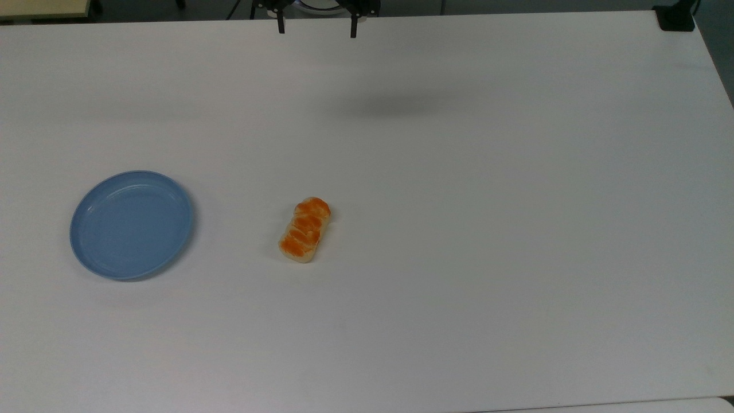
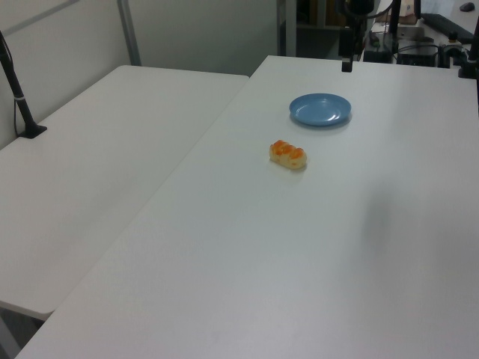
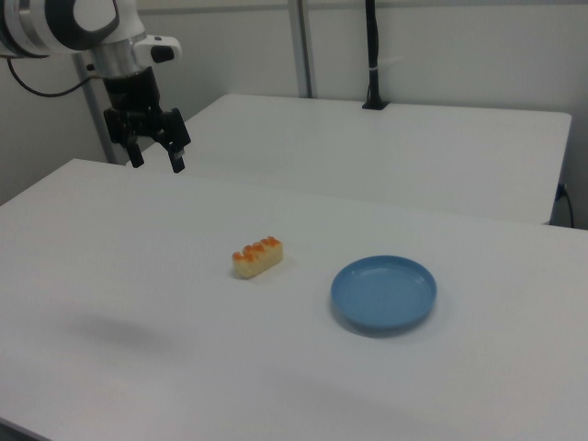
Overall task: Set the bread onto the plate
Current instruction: 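Move the open gripper down over the orange-topped bread roll, then lower the gripper around the bread roll and close on it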
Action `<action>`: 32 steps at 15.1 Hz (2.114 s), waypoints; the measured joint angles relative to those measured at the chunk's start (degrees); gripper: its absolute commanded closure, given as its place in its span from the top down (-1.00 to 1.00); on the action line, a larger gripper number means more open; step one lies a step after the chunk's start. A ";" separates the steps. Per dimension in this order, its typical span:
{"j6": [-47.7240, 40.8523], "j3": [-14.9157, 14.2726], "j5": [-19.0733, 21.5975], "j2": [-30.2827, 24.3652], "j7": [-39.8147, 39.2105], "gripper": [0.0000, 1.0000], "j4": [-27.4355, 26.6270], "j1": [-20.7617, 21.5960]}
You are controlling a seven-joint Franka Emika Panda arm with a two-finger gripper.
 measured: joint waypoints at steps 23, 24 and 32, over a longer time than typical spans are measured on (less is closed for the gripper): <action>21.67 -1.10 1.71 16.64 2.46 1.00 -0.19 -5.69; 23.06 -1.10 1.71 18.15 2.85 1.00 -0.17 -5.71; 28.94 -1.09 1.70 26.14 10.61 1.00 -0.05 -5.72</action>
